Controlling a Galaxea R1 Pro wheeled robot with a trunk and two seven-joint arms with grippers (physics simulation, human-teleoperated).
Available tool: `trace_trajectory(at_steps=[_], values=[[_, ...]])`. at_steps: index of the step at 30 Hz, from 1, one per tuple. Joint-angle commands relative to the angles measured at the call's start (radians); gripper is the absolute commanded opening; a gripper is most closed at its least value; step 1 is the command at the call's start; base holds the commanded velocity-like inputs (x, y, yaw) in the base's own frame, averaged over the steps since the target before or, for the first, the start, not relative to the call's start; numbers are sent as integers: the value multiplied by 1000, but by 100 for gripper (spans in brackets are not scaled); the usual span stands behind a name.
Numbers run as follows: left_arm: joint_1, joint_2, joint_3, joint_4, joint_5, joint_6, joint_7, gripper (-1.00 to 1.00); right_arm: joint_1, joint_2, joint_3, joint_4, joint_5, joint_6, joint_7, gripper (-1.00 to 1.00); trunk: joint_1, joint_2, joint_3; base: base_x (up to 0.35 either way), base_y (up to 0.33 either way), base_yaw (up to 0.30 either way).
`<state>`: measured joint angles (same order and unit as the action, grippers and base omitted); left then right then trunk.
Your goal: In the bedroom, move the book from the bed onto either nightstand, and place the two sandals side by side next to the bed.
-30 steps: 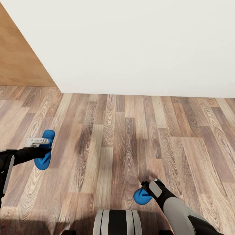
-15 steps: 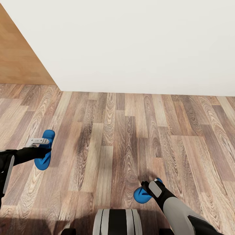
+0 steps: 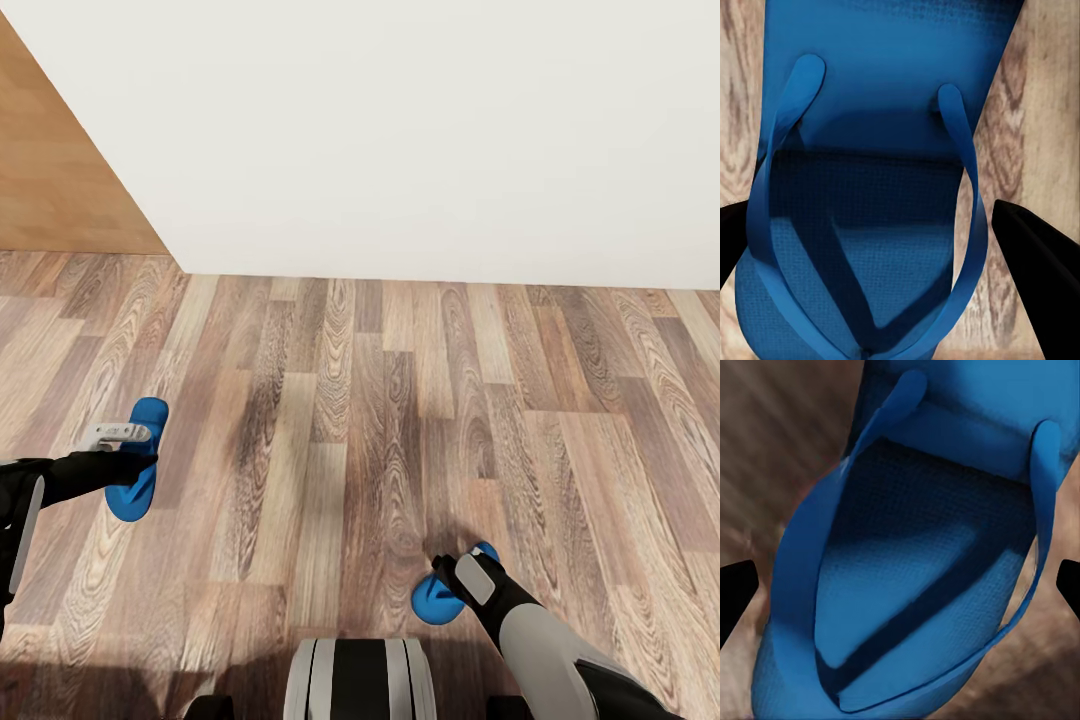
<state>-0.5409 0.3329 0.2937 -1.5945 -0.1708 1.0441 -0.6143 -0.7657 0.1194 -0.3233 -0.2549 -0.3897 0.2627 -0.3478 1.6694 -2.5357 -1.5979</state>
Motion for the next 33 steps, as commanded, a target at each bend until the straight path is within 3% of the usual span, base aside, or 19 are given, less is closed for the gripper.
trace_trajectory(at_steps=[1, 15, 16, 24, 33], values=[[-1, 0, 1, -1, -10, 3, -12, -100, 0, 0, 3, -3, -9, 4, -7, 100, 0, 0, -1, 0, 0, 0], [-1, 0, 1, -1, -11, 3, -12, -100, 0, 0, 3, -3, -9, 4, -7, 100, 0, 0, -1, 0, 0, 0], [-1, 0, 1, -1, -11, 3, -12, -100, 0, 0, 3, -3, -9, 4, -7, -100, 0, 0, -1, 0, 0, 0], [-1, 0, 1, -1, -11, 3, -12, -100, 0, 0, 3, -3, -9, 4, -7, -100, 0, 0, -1, 0, 0, 0], [-1, 0, 1, -1, -11, 3, -12, -100, 0, -1, 3, -3, -9, 4, -6, -100, -4, 2, 34, 0, 0, 0]])
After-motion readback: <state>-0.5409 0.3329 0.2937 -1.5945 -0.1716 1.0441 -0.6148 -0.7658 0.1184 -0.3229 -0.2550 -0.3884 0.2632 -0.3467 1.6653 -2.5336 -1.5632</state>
